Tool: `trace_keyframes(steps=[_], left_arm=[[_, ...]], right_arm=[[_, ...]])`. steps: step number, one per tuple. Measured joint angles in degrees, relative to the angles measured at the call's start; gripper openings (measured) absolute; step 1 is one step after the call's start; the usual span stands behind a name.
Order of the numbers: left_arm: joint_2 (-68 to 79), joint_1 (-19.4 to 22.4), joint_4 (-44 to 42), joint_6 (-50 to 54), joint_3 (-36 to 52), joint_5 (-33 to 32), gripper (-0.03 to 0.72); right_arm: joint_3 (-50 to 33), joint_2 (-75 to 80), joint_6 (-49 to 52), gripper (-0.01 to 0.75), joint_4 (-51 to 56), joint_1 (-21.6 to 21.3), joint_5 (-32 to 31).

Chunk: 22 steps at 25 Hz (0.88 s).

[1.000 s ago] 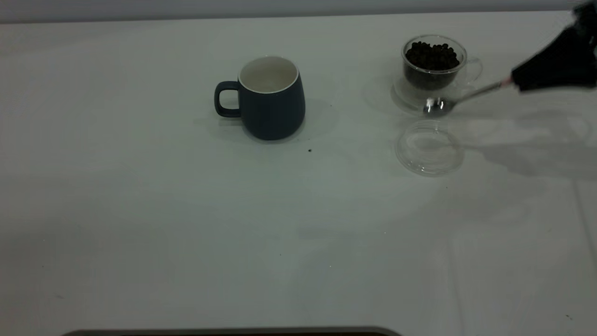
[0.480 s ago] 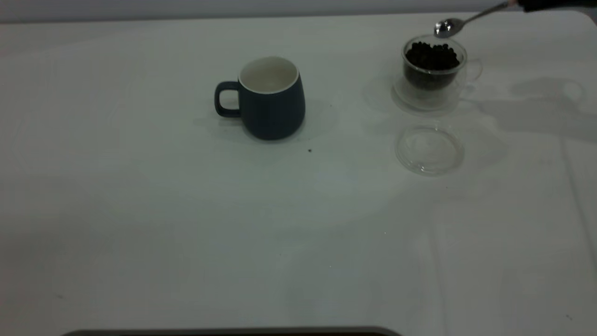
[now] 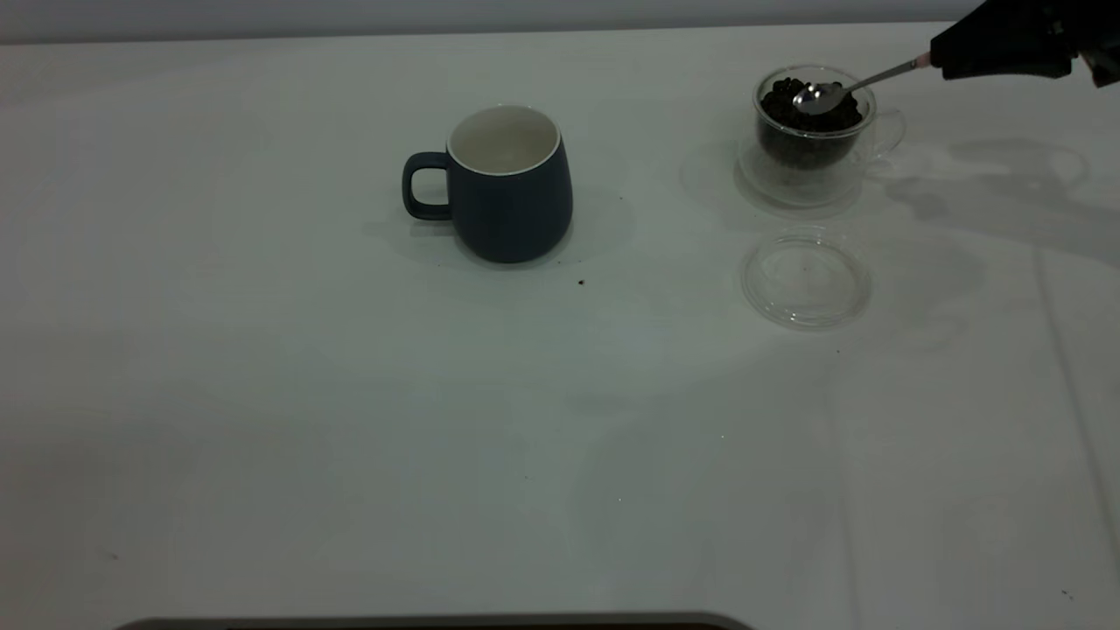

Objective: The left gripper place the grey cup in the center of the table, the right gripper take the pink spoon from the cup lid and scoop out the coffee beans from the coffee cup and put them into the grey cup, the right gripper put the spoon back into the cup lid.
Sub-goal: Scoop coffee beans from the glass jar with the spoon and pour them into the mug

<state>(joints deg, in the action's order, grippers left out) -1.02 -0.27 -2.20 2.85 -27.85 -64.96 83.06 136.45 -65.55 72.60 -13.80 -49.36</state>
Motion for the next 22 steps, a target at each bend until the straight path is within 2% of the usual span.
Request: trace_keyframes(steps=[14, 22], left_arm=[[0.0, 0.0, 0.0, 0.0, 0.0, 0.0, 0.567], [0.0, 0.0, 0.0, 0.0, 0.0, 0.0, 0.567]], right_arm=[[0.1, 2.4, 3.4, 0.096, 0.4, 0.7, -1.3], [0.1, 2.7, 7.6, 0.096, 0.5, -0.7, -2.4]])
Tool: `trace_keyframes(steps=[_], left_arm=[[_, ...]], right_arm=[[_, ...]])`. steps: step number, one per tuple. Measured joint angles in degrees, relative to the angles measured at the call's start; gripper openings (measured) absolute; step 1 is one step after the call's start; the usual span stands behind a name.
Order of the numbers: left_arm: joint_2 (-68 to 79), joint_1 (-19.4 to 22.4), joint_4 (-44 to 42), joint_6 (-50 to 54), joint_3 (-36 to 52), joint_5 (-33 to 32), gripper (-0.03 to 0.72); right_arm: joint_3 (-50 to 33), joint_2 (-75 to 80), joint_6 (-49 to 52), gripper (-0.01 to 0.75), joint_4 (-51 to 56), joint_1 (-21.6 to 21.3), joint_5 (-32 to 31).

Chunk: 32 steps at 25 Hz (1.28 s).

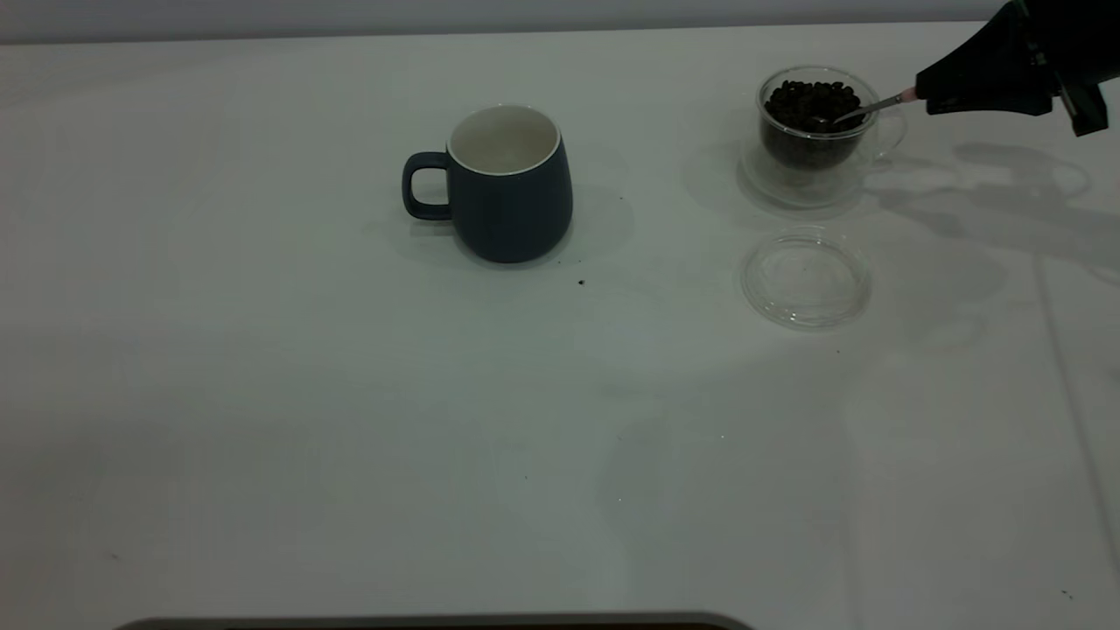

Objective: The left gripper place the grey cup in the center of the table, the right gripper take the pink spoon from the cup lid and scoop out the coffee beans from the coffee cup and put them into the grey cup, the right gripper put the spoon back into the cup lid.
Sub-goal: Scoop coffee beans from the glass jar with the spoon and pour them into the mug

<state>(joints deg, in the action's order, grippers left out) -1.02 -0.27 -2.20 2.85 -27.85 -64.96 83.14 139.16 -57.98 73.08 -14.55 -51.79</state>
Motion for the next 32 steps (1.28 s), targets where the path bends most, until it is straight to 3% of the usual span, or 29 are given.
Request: trace_keyframes(steps=[32], left_arm=[[0.0, 0.0, 0.0, 0.0, 0.0, 0.0, 0.567]], right_arm=[[0.0, 0.0, 2.3, 0.096, 2.5, -4.8, -9.6]])
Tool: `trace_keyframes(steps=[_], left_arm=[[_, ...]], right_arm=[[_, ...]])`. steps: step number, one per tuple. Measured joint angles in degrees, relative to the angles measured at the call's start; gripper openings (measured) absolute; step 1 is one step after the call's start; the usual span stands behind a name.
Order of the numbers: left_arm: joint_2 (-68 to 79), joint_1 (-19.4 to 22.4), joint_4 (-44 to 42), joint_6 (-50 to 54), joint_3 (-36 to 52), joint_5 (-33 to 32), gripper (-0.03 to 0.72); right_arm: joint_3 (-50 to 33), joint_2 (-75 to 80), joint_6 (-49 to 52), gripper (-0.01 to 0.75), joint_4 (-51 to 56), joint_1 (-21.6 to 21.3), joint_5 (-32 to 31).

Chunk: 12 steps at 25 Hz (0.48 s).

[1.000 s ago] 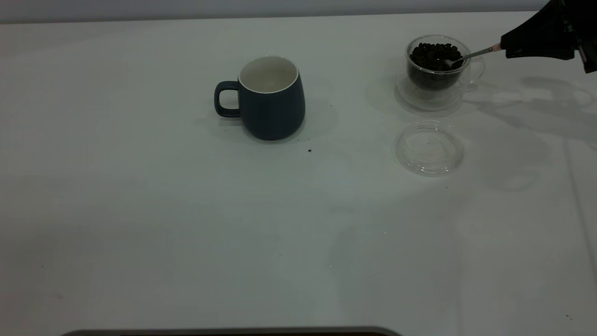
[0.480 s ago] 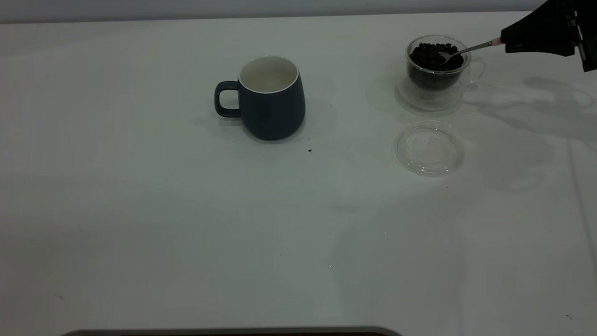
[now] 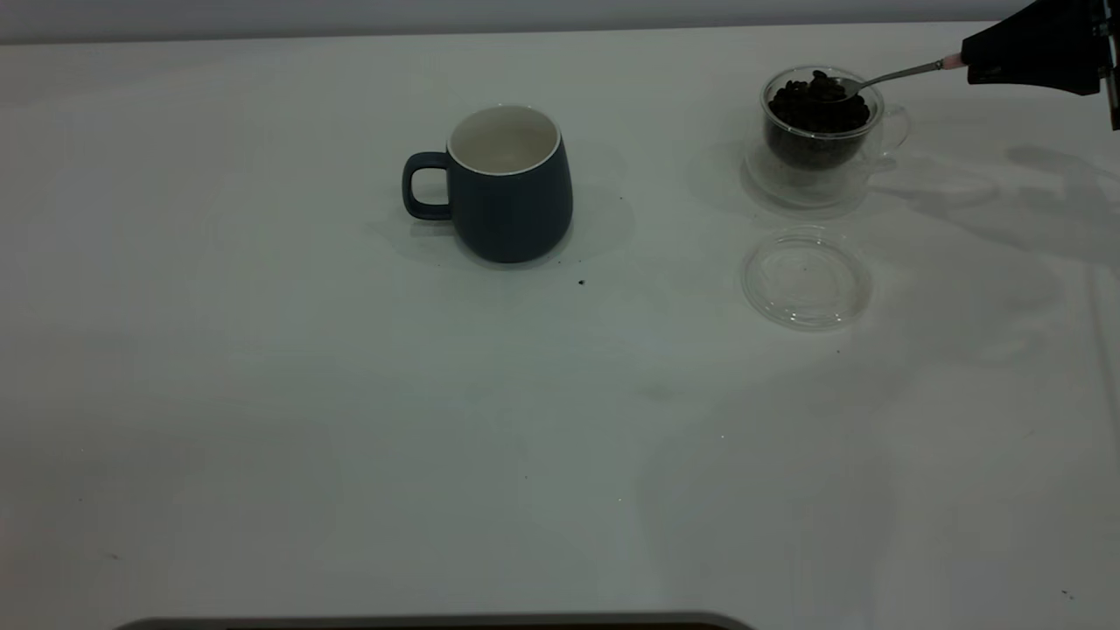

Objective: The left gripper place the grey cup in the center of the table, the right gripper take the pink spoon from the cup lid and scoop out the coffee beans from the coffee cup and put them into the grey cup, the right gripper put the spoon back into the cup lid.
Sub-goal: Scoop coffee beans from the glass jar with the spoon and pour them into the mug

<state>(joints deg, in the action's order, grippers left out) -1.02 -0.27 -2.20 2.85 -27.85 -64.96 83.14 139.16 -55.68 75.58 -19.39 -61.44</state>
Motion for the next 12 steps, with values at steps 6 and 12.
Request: trace_keyframes(steps=[6, 12], left_arm=[[0.0, 0.0, 0.0, 0.0, 0.0, 0.0, 0.567], [0.0, 0.0, 0.0, 0.0, 0.0, 0.0, 0.567]], right_arm=[[0.0, 0.0, 0.0, 0.096, 2.0, 0.0, -3.6], [0.0, 0.0, 0.0, 0.096, 2.6, 0.0, -4.3]])
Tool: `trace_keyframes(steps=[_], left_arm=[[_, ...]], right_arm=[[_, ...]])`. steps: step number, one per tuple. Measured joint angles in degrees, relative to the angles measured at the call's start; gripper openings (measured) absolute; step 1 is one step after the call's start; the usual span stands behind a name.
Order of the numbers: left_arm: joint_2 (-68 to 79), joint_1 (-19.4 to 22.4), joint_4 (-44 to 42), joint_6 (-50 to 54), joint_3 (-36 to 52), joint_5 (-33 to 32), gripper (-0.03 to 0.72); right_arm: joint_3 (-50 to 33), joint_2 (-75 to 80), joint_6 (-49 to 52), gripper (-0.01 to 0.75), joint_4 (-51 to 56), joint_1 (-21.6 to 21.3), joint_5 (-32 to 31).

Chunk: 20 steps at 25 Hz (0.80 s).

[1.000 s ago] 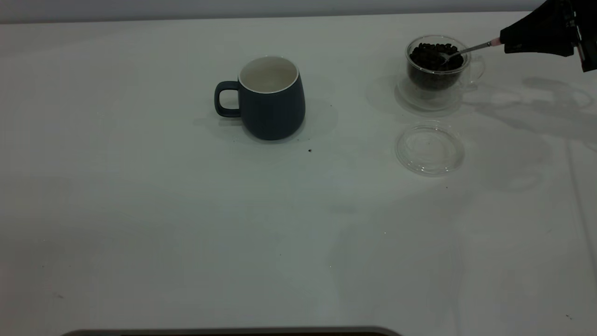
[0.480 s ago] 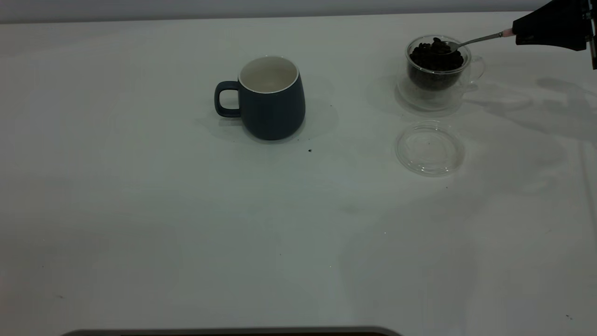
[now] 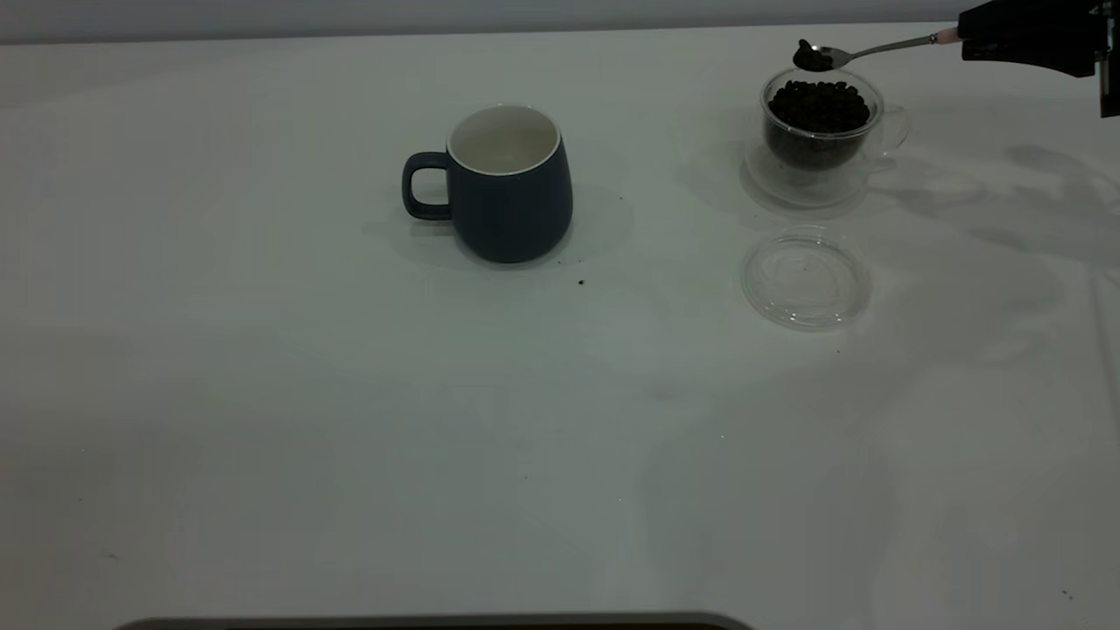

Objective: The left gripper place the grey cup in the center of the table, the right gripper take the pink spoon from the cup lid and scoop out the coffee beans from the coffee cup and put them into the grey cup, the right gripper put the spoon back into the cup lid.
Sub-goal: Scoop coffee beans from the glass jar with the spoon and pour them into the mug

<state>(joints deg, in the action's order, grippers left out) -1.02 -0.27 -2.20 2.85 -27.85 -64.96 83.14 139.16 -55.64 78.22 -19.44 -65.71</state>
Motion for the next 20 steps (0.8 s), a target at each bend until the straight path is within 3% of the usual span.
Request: trace_keyframes(steps=[13, 20], left_arm=[[0.0, 0.0, 0.0, 0.0, 0.0, 0.0, 0.567], [0.0, 0.0, 0.0, 0.0, 0.0, 0.0, 0.567]], right_arm=[[0.0, -0.9, -0.2, 0.096, 0.5, 0.8, 0.0], [0.0, -1.8, 0.0, 0.096, 1.6, 5.4, -0.2]])
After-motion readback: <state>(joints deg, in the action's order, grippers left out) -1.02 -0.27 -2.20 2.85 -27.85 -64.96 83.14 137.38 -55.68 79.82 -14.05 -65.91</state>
